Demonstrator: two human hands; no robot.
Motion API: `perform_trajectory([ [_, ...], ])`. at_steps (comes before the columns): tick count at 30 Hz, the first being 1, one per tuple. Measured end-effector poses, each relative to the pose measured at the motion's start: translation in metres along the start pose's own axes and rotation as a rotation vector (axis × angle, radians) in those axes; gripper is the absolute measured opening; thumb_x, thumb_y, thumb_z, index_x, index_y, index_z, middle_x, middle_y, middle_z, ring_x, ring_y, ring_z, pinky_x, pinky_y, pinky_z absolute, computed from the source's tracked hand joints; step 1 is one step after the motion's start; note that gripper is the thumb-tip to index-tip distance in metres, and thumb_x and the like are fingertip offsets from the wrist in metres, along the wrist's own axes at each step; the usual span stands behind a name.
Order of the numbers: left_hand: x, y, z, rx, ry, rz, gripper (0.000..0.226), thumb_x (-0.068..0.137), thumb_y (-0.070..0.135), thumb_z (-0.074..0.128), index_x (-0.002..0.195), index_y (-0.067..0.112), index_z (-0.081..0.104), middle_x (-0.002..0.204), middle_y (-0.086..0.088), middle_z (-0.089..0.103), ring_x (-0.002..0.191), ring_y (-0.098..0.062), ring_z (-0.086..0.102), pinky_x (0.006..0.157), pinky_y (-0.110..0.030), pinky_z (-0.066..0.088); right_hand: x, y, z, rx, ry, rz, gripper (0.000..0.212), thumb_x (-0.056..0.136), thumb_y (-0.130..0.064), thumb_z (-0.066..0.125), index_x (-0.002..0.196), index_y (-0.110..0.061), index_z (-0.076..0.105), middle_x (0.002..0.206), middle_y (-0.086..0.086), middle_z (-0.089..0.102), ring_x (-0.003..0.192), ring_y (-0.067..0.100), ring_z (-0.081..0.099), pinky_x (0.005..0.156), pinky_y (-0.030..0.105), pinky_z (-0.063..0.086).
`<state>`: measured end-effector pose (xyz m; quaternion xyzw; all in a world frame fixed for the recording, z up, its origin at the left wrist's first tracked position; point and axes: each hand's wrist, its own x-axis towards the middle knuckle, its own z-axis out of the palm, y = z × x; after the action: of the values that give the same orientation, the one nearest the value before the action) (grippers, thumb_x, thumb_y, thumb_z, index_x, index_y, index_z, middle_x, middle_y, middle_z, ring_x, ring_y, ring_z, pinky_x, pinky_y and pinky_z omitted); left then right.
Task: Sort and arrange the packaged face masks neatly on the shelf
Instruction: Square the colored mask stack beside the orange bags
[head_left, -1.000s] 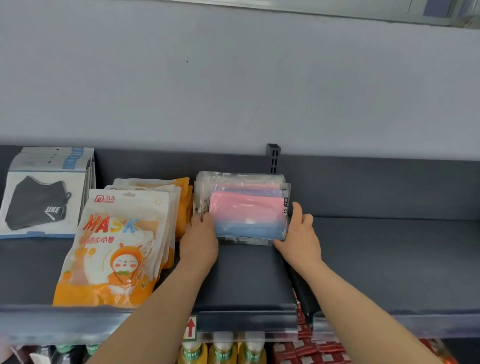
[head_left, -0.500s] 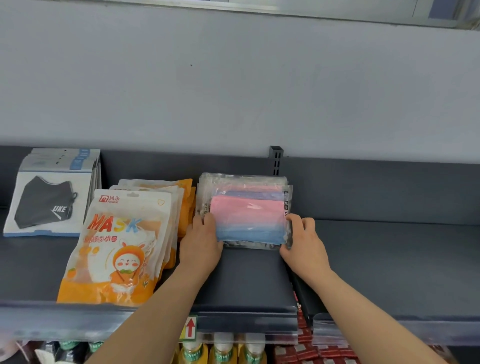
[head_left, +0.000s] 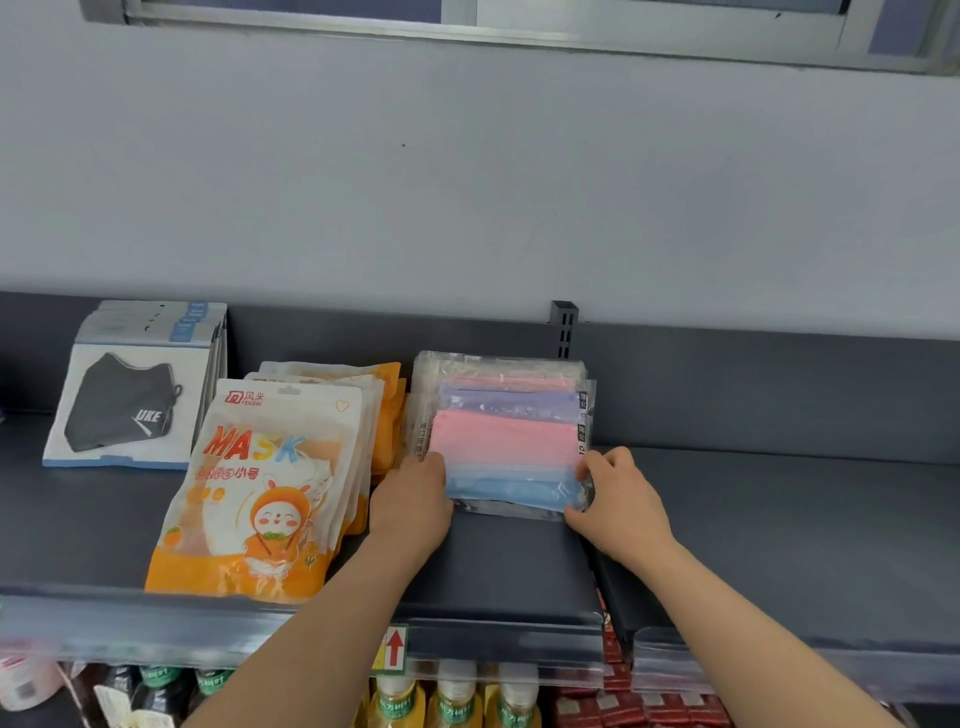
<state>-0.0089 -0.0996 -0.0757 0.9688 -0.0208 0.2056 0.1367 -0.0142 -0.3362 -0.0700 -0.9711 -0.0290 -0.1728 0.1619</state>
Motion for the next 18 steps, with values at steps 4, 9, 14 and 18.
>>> perform_trajectory([
  [4, 0.01, 0.001, 0.004, -0.038, -0.019, 0.028, 0.009, 0.097, 0.024, 0.053, 0.104, 0.023, 0.06, 0.107, 0.0, 0.063, 0.09, -0.014, 0.062, 0.082, -0.027, 0.056, 0.01, 0.0, 0.001, -0.072, 0.009, -0.042, 0.018, 0.083, -0.026, 0.063, 0.098, -0.022, 0.053, 0.104, -0.001, 0.042, 0.078, 0.017, 0.052, 0.06, 0.025, 0.036],
  [9, 0.015, 0.004, 0.013, -0.078, -0.021, 0.059, 0.02, 0.095, 0.027, 0.058, 0.113, 0.023, 0.063, 0.115, 0.0, 0.06, 0.096, -0.014, 0.061, 0.082, -0.023, 0.05, 0.021, 0.0, 0.007, -0.084, 0.033, -0.02, 0.015, 0.09, -0.02, 0.057, 0.105, -0.016, 0.057, 0.11, 0.004, 0.043, 0.086, 0.022, 0.054, 0.069, 0.029, 0.045],
  [14, 0.008, 0.0, 0.009, -0.106, -0.016, 0.057, 0.019, 0.091, 0.029, 0.063, 0.109, 0.021, 0.064, 0.111, -0.001, 0.061, 0.095, -0.015, 0.061, 0.082, -0.025, 0.051, 0.013, 0.003, 0.005, -0.027, 0.03, -0.02, 0.007, 0.09, -0.02, 0.058, 0.096, -0.017, 0.062, 0.105, 0.002, 0.043, 0.081, 0.02, 0.055, 0.065, 0.026, 0.041],
  [18, 0.004, 0.003, 0.003, -0.134, -0.033, 0.046, 0.013, 0.091, 0.027, 0.064, 0.103, 0.021, 0.064, 0.106, 0.0, 0.062, 0.091, -0.014, 0.061, 0.081, -0.026, 0.054, 0.008, -0.001, -0.001, -0.019, 0.024, -0.014, 0.006, 0.089, -0.02, 0.059, 0.091, -0.018, 0.063, 0.104, 0.002, 0.044, 0.079, 0.02, 0.055, 0.064, 0.026, 0.042],
])
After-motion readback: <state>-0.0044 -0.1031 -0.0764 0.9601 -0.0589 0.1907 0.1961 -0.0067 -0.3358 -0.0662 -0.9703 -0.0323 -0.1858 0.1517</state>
